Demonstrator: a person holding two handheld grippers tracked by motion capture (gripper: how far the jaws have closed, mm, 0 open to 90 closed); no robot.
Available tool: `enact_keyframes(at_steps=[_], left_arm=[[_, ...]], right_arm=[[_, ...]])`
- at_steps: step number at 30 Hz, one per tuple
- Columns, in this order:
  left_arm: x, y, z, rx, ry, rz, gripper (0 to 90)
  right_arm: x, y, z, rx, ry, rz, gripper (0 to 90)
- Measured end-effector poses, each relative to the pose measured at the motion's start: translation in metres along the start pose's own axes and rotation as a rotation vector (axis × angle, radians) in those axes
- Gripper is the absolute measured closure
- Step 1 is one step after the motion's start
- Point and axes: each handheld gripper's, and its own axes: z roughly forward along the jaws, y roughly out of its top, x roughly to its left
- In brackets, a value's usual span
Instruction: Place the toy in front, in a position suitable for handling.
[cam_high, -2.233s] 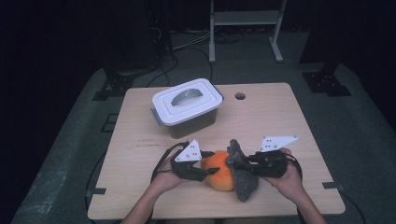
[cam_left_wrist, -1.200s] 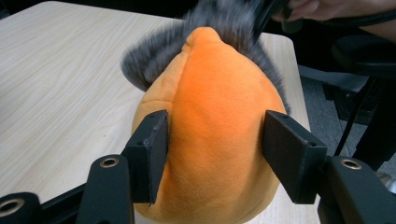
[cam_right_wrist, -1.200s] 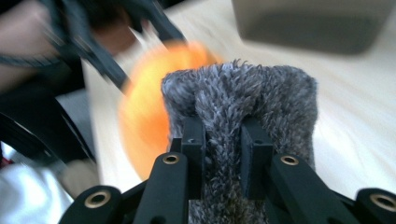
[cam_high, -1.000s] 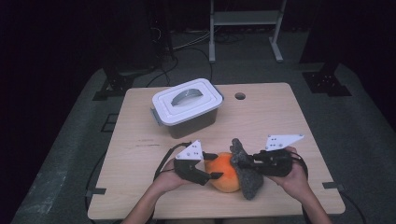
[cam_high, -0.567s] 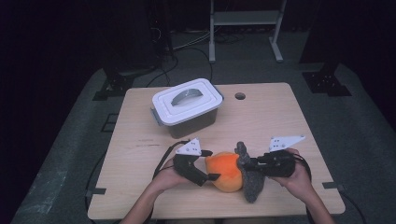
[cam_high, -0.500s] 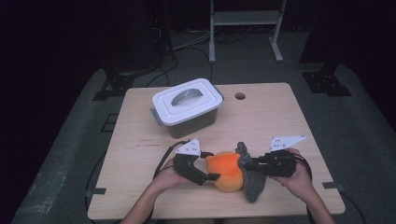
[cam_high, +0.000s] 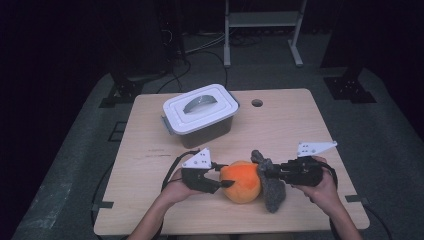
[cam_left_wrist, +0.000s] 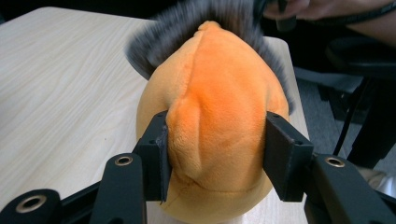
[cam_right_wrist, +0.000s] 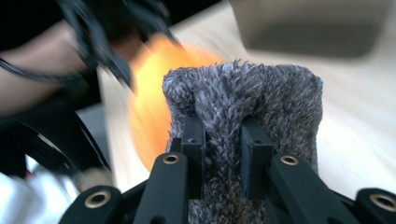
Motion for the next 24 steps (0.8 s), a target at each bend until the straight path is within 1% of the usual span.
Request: enact_keyframes(at_steps=[1, 2, 3, 4, 5, 7, 9, 11, 12, 13, 14, 15, 16, 17, 18, 20, 21, 22, 23, 24], left_arm=[[0.0, 0.0, 0.0, 0.0, 0.0, 0.0, 48.7], [-0.002, 0.001, 0.002, 0.006, -0.004, 0.013, 48.3], [-0.002, 0.001, 0.002, 0.006, -0.004, 0.013, 47.5], [-0.003, 0.0, 0.003, 0.011, -0.008, 0.009, 46.2], [-0.002, -0.001, 0.003, 0.015, -0.015, -0.001, 43.4], [0.001, -0.002, 0.004, 0.009, -0.038, -0.032, 37.6], [0.002, -0.002, 0.006, 0.008, -0.039, -0.055, 29.9], [0.003, -0.003, 0.009, 0.03, -0.027, -0.066, 21.8], [0.004, -0.005, 0.012, 0.043, -0.038, -0.078, 18.7], [0.004, -0.007, 0.014, 0.051, -0.053, -0.084, 18.6], [0.003, -0.008, 0.017, 0.055, -0.054, -0.076, 19.3], [0.003, -0.008, 0.017, 0.055, -0.054, -0.076, 23.9], [-0.001, -0.007, 0.016, 0.05, -0.045, -0.041, 30.0], [-0.001, -0.007, 0.016, 0.05, -0.045, -0.041, 36.1], [-0.002, -0.004, 0.011, 0.037, -0.016, -0.011, 40.1], [-0.002, -0.001, 0.006, 0.012, 0.011, 0.015, 43.3], [-0.002, -0.001, 0.006, 0.012, 0.011, 0.015, 44.1], [-0.002, 0.001, 0.0, 0.01, 0.035, 0.035, 44.5], [-0.001, 0.001, -0.002, 0.012, 0.045, 0.039, 44.7], [0.0, 0.0, -0.003, 0.019, 0.047, 0.039, 45.0]], right_arm=[[0.004, 0.005, 0.0, -0.017, 0.011, -0.007, 74.1], [0.008, 0.008, 0.001, -0.021, 0.016, -0.024, 74.0], [0.008, 0.008, 0.001, -0.021, 0.016, -0.024, 74.0], [0.013, 0.011, 0.007, 0.012, 0.003, -0.057, 73.9], [0.013, 0.009, 0.009, 0.025, -0.003, -0.063, 73.9], [0.01, 0.004, 0.012, 0.057, -0.004, -0.06, 73.8], [0.006, -0.001, 0.011, 0.07, 0.003, -0.05, 73.7], [0.004, -0.004, 0.01, 0.076, 0.014, -0.037, 73.6], [0.003, -0.005, 0.01, 0.078, 0.018, -0.034, 73.5], [0.003, -0.005, 0.01, 0.081, 0.022, -0.029, 73.5], [0.002, -0.006, 0.01, 0.081, 0.026, -0.024, 73.5], [0.002, -0.005, 0.011, 0.082, 0.028, -0.025, 73.5], [0.003, -0.004, 0.012, 0.087, 0.026, -0.029, 73.5], [0.003, -0.004, 0.012, 0.087, 0.026, -0.029, 73.5], [0.006, -0.002, 0.011, 0.076, 0.015, -0.037, 73.7], [0.009, 0.002, 0.008, 0.064, 0.013, -0.048, 73.9], [0.009, 0.002, 0.008, 0.064, 0.013, -0.048, 73.9], [0.012, 0.006, 0.007, 0.049, 0.01, -0.062, 73.9], [0.013, 0.007, 0.008, 0.046, 0.019, -0.062, 73.9], [0.012, 0.006, 0.009, 0.053, 0.02, -0.062, 73.9]])
